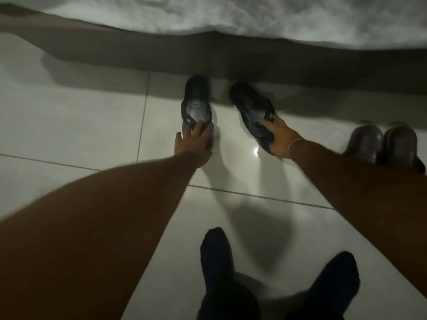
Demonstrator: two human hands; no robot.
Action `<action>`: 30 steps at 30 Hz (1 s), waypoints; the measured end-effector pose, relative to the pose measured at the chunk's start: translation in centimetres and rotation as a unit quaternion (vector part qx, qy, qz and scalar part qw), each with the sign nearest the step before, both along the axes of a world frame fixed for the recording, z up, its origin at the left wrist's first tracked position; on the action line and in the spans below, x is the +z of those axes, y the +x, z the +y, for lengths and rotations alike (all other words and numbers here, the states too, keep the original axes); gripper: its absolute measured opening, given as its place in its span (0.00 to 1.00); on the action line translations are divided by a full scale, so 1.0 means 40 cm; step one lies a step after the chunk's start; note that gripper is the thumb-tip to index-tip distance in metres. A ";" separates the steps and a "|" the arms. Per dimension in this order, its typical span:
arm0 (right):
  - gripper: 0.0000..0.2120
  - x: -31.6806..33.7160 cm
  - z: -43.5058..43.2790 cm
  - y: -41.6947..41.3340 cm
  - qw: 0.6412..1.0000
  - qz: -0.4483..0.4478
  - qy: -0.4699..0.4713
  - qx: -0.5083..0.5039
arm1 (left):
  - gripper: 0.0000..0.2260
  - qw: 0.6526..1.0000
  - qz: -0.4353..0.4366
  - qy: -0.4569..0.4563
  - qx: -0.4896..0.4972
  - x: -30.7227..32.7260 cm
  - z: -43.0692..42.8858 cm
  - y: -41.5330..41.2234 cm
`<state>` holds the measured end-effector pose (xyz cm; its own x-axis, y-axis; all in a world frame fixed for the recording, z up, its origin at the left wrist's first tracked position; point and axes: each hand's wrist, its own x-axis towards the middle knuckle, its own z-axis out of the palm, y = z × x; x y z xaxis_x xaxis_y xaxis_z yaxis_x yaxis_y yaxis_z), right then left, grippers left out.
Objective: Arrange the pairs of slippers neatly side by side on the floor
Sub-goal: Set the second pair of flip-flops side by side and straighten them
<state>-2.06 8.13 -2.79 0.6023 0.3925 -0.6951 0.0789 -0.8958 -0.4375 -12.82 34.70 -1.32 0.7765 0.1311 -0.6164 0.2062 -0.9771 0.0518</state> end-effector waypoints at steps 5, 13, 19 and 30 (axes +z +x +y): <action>0.37 0.011 0.060 -0.076 0.991 -0.098 -0.055 0.069 | 0.36 0.998 -0.035 -0.045 -0.030 0.005 0.080 -0.054; 0.25 0.065 0.224 -0.214 0.942 -0.173 -0.142 0.249 | 0.47 0.996 -0.003 -0.082 -0.034 -0.024 0.180 -0.126; 0.21 0.073 0.334 -0.235 0.975 -0.080 -0.111 0.173 | 0.47 0.995 0.012 -0.098 -0.029 -0.030 0.201 -0.177; 0.18 0.061 0.423 -0.233 0.987 -0.070 -0.061 0.130 | 0.46 0.993 0.002 -0.105 -0.045 -0.055 0.229 -0.246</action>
<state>-11.39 25.07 -0.35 0.5850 0.4655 -0.6642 0.3652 -0.8824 -0.2967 -22.67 43.87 -3.51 0.7765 -0.0710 -0.6261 0.1185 -0.9594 0.2558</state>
